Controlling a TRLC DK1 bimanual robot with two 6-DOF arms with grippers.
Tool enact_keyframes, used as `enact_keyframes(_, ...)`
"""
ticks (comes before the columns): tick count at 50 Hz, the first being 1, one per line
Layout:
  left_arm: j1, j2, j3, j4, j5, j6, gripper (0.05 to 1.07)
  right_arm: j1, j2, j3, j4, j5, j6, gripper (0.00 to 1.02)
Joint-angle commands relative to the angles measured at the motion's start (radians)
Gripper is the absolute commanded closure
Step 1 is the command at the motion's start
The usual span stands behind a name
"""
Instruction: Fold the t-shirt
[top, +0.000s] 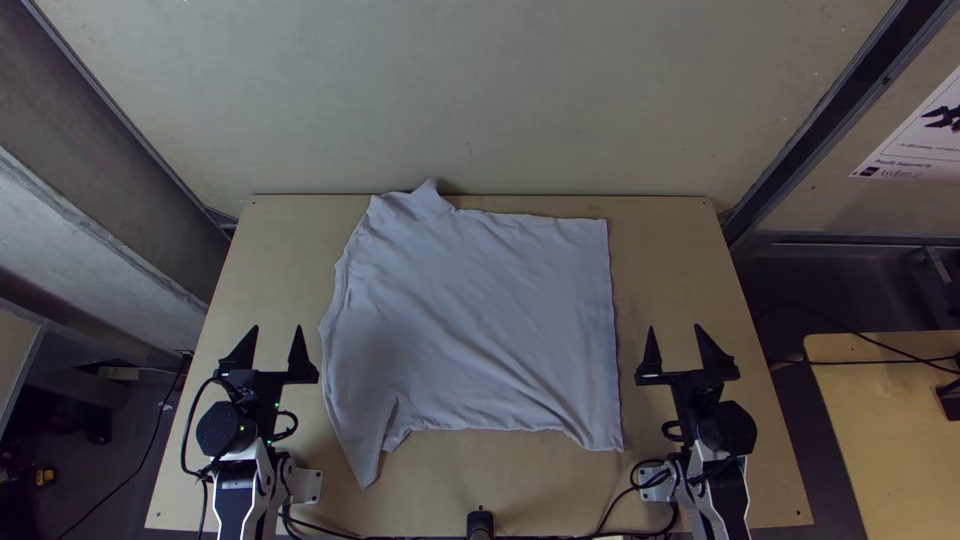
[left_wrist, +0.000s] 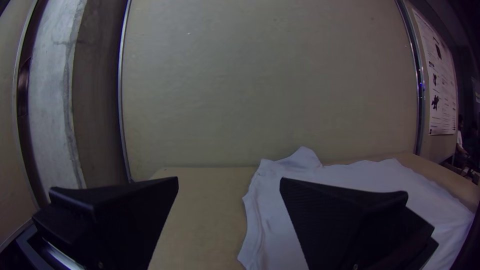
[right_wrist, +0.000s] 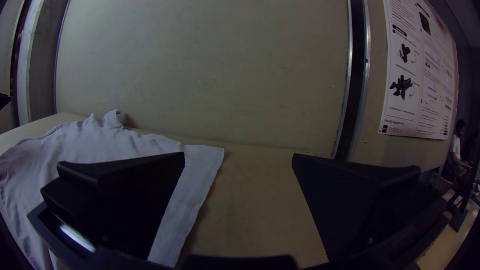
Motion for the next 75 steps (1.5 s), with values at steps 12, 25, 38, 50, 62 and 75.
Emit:
enact_keyframes(12,-0.011,-0.008,-0.042,-0.015,-0.009,0.099,0.1,-0.026,-0.005,-0.002,0.033,0.012,-0.063,0.04)
enact_keyframes(25,0.003,-0.003,0.021,0.091,-0.011,0.122,0.1,-0.014,0.024,0.144,0.071,0.011,-0.064,0.04)
enact_keyframes(38,-0.008,0.218,0.21,0.113,-0.009,0.119,0.1,-0.012,0.258,0.385,0.08,0.011,-0.057,0.04)
enact_keyframes(50,-0.022,0.544,0.5,0.108,0.0,0.099,0.1,0.005,0.492,0.572,0.122,0.011,-0.04,0.04)
enact_keyframes(62,-0.054,0.814,0.773,0.087,0.001,0.099,0.1,0.006,0.761,0.785,0.139,0.012,-0.014,0.04)
enact_keyframes(75,-0.106,1.109,1.087,-0.001,0.001,0.103,0.1,0.049,1.041,1.034,0.108,0.046,0.081,0.04)
